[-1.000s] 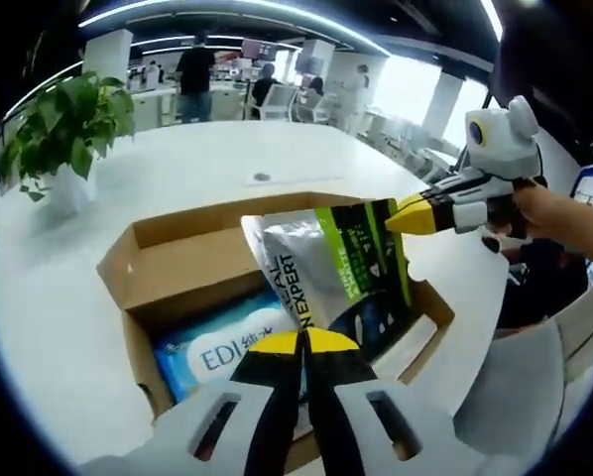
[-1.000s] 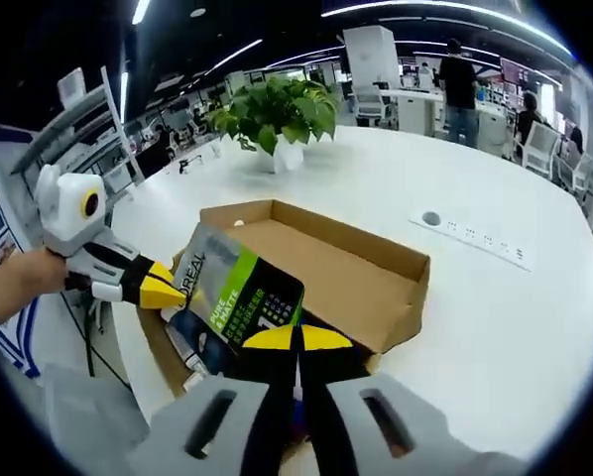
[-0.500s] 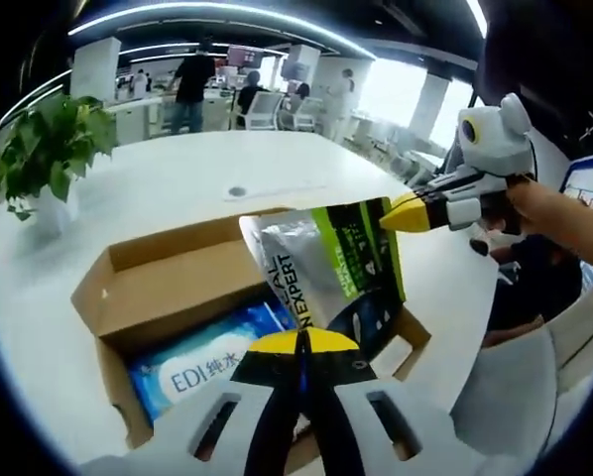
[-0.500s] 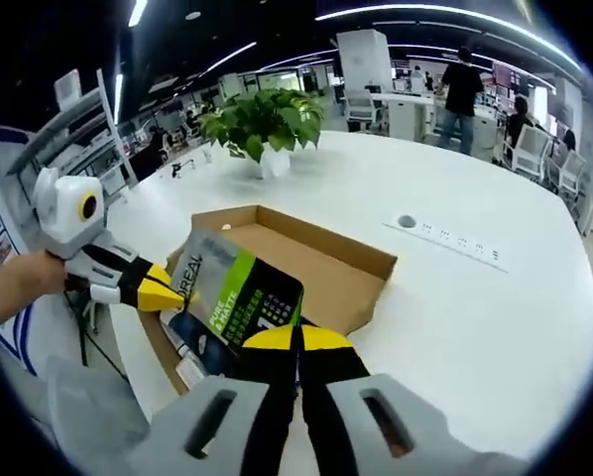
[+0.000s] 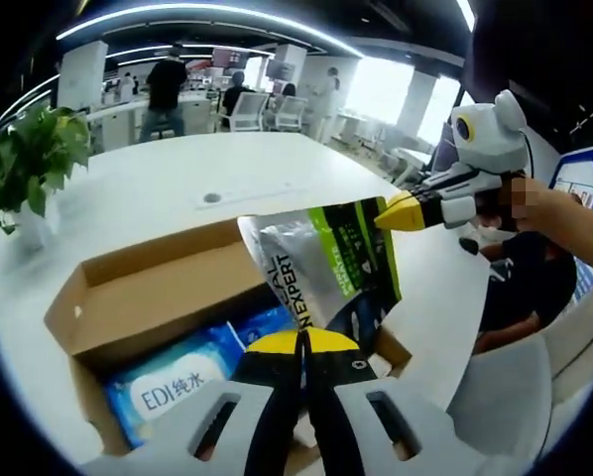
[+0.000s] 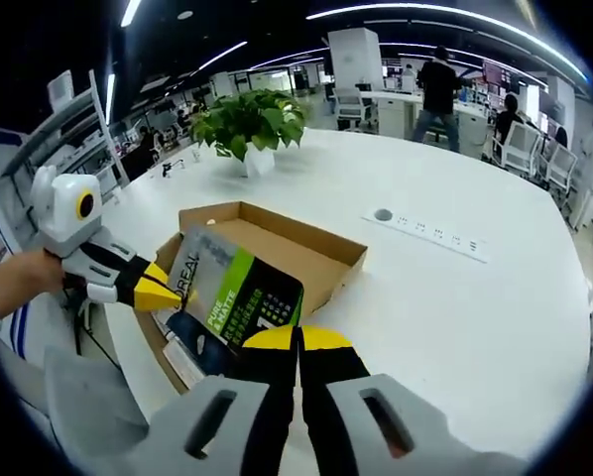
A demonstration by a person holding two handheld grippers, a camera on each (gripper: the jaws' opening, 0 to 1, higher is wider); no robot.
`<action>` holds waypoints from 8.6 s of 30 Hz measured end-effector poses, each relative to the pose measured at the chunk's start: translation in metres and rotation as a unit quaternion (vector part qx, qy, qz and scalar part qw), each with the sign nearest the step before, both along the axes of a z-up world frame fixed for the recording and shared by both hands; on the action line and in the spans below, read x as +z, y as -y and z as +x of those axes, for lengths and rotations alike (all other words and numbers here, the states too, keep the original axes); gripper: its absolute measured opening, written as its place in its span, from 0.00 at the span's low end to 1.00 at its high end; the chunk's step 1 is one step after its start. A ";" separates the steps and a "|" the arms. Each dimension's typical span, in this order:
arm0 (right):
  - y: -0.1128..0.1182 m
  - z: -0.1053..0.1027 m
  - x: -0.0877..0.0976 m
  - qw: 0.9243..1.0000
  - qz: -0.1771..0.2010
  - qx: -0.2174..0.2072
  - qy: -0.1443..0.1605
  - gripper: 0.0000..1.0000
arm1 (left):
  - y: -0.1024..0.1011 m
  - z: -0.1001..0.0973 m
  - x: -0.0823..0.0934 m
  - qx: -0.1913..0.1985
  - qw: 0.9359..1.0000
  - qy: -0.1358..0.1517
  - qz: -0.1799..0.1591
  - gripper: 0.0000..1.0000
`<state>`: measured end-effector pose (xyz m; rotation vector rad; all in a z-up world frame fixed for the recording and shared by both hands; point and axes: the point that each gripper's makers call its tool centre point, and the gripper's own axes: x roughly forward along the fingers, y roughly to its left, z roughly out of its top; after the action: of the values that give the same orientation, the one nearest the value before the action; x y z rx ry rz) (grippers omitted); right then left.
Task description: Operate the shoe box by opening the lid, removing the specified soft item, and placing it in the target area until the item is outside and the box remains undamaged.
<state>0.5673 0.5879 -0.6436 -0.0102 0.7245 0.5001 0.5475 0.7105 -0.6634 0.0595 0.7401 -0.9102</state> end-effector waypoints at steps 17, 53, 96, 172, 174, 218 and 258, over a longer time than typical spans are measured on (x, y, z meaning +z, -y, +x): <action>0.038 -0.005 -0.007 1.000 -0.017 -0.018 -0.011 0.00 | 0.038 -0.002 -0.006 -0.018 1.000 -0.005 -0.007 0.00; 0.115 -0.007 -0.028 0.996 -0.045 -0.060 -0.039 0.00 | 0.114 -0.004 -0.020 -0.074 0.997 -0.020 -0.004 0.00; 0.147 0.020 -0.087 0.993 -0.058 -0.080 -0.064 0.00 | 0.149 0.014 -0.075 -0.195 0.962 0.004 0.193 0.00; 0.159 0.045 -0.146 0.980 -0.008 -0.182 -0.083 0.00 | 0.137 0.022 -0.045 -0.211 0.962 0.071 0.160 0.11; 0.158 0.044 -0.146 0.980 -0.011 -0.179 -0.084 0.00 | 0.132 0.022 -0.042 -0.206 0.963 0.072 0.158 0.11; 0.164 0.030 -0.119 0.988 -0.068 -0.124 -0.055 0.08 | 0.000 0.021 -0.030 -0.059 0.987 0.049 0.144 0.17; 0.025 -0.027 -0.029 0.999 -0.037 0.016 0.011 0.29 | -0.144 -0.008 -0.014 0.073 0.985 0.058 0.146 0.25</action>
<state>0.5403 0.5627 -0.6721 -0.0965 0.7211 0.5019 0.5398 0.8549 -0.6772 0.3112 0.7533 -0.6485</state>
